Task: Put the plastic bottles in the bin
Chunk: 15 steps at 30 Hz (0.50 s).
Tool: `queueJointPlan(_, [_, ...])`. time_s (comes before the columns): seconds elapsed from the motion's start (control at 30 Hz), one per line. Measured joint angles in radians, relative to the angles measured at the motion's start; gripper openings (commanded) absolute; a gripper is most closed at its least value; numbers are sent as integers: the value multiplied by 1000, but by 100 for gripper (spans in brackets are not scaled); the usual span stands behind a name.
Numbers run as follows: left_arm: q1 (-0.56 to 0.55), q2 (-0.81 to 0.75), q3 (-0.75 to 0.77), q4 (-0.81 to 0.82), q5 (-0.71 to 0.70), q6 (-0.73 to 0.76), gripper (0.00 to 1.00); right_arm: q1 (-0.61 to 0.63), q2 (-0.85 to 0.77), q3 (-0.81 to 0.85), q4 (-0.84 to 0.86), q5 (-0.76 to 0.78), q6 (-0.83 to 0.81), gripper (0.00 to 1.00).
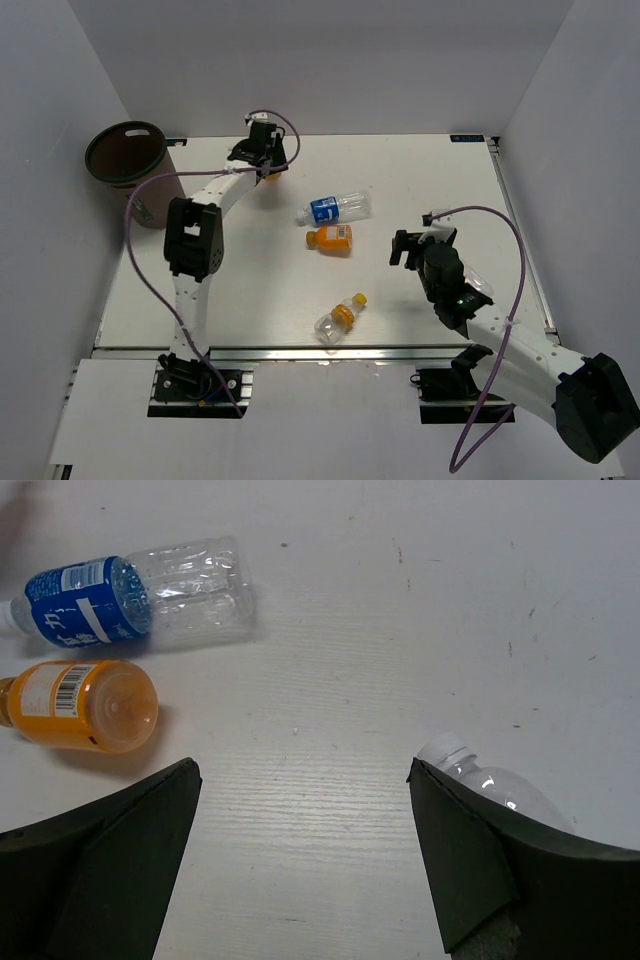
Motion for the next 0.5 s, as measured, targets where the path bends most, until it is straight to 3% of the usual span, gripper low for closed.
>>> queueJointPlan(0.17, [2,-358,-213,69,-95,82,45,0,0,0,-1,-34,0,89])
queueJointPlan(0.3, [76,-643,-275,126,-145,101,45,0,-2,0,-2,-58,0,89])
queueJointPlan(0.5, [426,-774,-274,157,-214,53,47,0,4,4,-16,-90,-2,89])
